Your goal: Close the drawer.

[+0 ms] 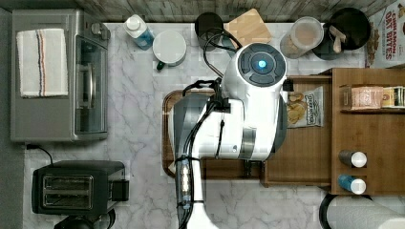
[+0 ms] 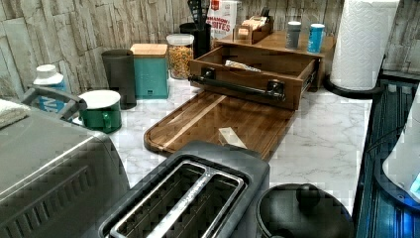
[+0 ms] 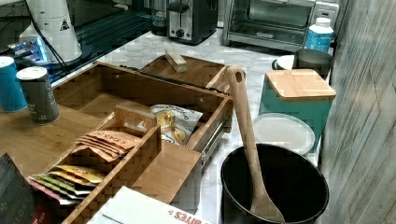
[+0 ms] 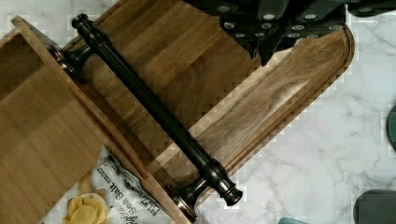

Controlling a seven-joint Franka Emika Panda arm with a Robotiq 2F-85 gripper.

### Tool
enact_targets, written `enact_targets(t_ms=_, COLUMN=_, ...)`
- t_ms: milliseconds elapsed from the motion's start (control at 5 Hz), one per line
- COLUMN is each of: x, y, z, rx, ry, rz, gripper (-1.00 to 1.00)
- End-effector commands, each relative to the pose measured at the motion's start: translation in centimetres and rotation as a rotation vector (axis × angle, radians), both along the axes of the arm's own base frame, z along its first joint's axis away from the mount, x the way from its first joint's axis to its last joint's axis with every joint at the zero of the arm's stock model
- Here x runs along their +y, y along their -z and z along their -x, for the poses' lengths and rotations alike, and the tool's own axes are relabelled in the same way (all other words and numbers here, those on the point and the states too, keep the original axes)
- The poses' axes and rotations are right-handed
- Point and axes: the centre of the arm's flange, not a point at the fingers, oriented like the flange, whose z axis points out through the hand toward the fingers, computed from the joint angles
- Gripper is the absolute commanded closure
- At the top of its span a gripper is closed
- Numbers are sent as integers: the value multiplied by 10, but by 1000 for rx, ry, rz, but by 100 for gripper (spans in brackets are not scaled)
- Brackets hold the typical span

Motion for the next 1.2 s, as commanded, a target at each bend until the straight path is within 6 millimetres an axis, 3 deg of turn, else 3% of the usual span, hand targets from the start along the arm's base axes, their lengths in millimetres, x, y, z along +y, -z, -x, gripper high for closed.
enact_targets(t_ms=200, x=49, y=63, z=32, rx=-1, ry=-487, rz=1, gripper=100)
enact_targets(t_ms=400, x=64, y=87, z=40, rx=10, ry=-658, rz=75, gripper=100)
enact_targets(t_ms=800, x=67, y=130, z=58, rx=-16, ry=-823, rz=149, gripper=100)
enact_targets(t_ms=1200, x=30, y=177, z=55, rx=54, ry=-784, rz=102, gripper=100)
